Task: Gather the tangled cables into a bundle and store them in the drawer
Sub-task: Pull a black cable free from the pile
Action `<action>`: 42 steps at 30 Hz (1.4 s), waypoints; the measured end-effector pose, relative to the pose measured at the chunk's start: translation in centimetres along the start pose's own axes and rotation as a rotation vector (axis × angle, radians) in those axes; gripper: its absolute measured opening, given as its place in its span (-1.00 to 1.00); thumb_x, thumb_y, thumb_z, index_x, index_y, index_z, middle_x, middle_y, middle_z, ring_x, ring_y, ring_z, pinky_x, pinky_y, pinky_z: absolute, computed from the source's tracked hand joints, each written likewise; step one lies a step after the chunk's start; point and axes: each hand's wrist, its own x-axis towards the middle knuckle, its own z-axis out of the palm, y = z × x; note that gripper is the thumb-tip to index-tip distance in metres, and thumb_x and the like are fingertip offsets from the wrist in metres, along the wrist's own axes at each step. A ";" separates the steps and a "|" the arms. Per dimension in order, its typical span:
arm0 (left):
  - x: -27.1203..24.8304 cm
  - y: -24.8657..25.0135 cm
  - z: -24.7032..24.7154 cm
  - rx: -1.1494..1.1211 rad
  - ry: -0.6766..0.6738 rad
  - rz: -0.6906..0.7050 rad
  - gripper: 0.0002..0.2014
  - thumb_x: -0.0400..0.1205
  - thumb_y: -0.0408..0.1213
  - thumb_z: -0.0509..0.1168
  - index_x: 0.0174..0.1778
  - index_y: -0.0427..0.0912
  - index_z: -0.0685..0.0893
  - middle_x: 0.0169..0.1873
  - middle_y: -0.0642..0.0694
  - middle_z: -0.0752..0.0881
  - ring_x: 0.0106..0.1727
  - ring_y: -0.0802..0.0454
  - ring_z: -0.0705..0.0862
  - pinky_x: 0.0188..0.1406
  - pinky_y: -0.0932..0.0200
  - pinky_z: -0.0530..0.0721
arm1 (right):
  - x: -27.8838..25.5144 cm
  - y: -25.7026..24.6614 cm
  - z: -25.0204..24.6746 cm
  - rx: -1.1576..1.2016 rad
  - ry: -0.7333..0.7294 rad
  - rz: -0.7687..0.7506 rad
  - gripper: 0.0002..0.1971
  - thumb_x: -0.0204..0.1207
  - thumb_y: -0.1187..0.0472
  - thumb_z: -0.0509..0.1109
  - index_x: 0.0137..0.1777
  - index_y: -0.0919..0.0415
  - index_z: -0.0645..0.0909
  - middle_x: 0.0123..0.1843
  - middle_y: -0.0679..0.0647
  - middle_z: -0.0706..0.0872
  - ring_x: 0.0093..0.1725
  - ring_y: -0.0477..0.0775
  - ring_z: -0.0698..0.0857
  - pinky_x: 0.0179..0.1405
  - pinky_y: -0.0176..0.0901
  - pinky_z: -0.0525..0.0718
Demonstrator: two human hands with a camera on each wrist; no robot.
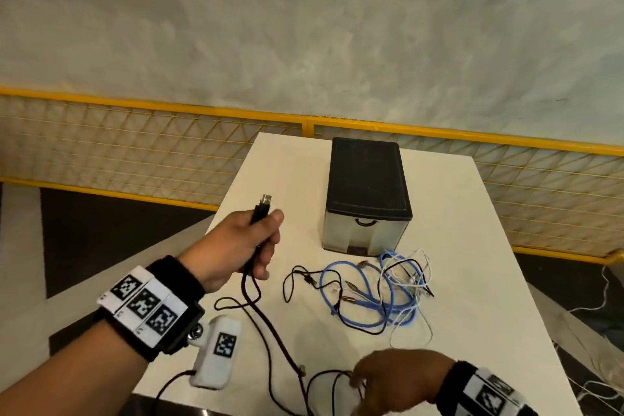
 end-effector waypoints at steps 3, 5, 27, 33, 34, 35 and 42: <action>-0.8 -0.5 0.1 -0.034 0.049 0.022 -0.63 0.72 0.01 0.21 -0.25 -0.20 0.52 -0.63 -0.06 0.38 -0.69 0.08 0.26 -0.38 -0.01 0.68 | 1.5 -1.5 -2.6 0.191 0.302 -0.028 -0.42 0.40 -0.38 0.39 0.31 -0.05 0.65 0.18 -0.12 0.72 0.16 -0.11 0.67 0.25 -0.17 0.59; -1.2 -1.1 0.5 -0.067 0.087 0.050 -0.69 0.70 -0.06 0.28 -0.24 -0.20 0.50 -0.64 -0.05 0.33 -0.68 0.09 0.23 -0.50 0.13 0.40 | 4.1 -1.7 -4.7 0.184 0.631 -0.087 -0.67 0.58 -0.12 0.36 0.07 0.12 0.74 0.05 0.02 0.78 0.02 -0.02 0.72 0.06 -0.11 0.64; -1.4 -4.2 0.1 -0.190 0.225 -0.070 -0.81 0.67 -0.22 0.36 -0.16 -0.25 0.58 -0.59 -0.06 0.39 -0.62 0.09 0.30 -0.56 0.16 0.30 | 19.4 0.2 -7.3 -0.348 0.615 0.128 -0.66 0.51 -0.18 0.29 0.17 -0.02 0.55 0.19 0.03 0.69 0.20 0.18 0.69 0.13 0.02 0.60; -0.4 -4.1 0.6 -0.181 0.197 -0.042 -0.83 0.67 -0.27 0.35 -0.14 -0.27 0.55 -0.62 -0.05 0.37 -0.64 0.08 0.28 -0.59 0.18 0.30 | 19.6 0.0 -5.9 -0.452 0.684 0.099 -0.66 0.58 0.06 0.23 0.35 -0.05 0.42 0.23 0.06 0.61 0.21 0.22 0.64 0.16 0.14 0.54; -0.3 -4.0 0.7 -0.178 0.190 -0.042 -0.83 0.67 -0.27 0.35 -0.15 -0.27 0.55 -0.61 -0.05 0.37 -0.64 0.07 0.27 -0.58 0.18 0.30 | 19.7 0.0 -5.8 -0.509 0.702 0.072 -0.60 0.57 0.10 0.24 0.41 -0.07 0.37 0.25 0.06 0.58 0.22 0.22 0.62 0.16 0.14 0.52; -0.1 -3.9 1.0 -0.175 0.178 -0.043 -0.83 0.67 -0.26 0.35 -0.15 -0.26 0.54 -0.61 -0.06 0.37 -0.64 0.08 0.27 -0.58 0.19 0.30 | 19.7 0.0 -5.8 -0.556 0.706 0.034 -0.57 0.57 0.13 0.22 0.45 -0.10 0.36 0.28 0.07 0.56 0.24 0.22 0.59 0.18 0.14 0.50; 0.4 -4.0 1.8 -0.155 0.139 -0.062 -0.82 0.67 -0.25 0.35 -0.16 -0.23 0.53 -0.57 -0.05 0.37 -0.62 0.09 0.27 -0.62 0.23 0.31 | 19.9 0.2 -5.3 -0.591 0.677 0.005 -0.68 0.65 0.01 0.15 0.37 -0.09 0.48 0.29 0.04 0.57 0.29 0.21 0.56 0.22 0.15 0.45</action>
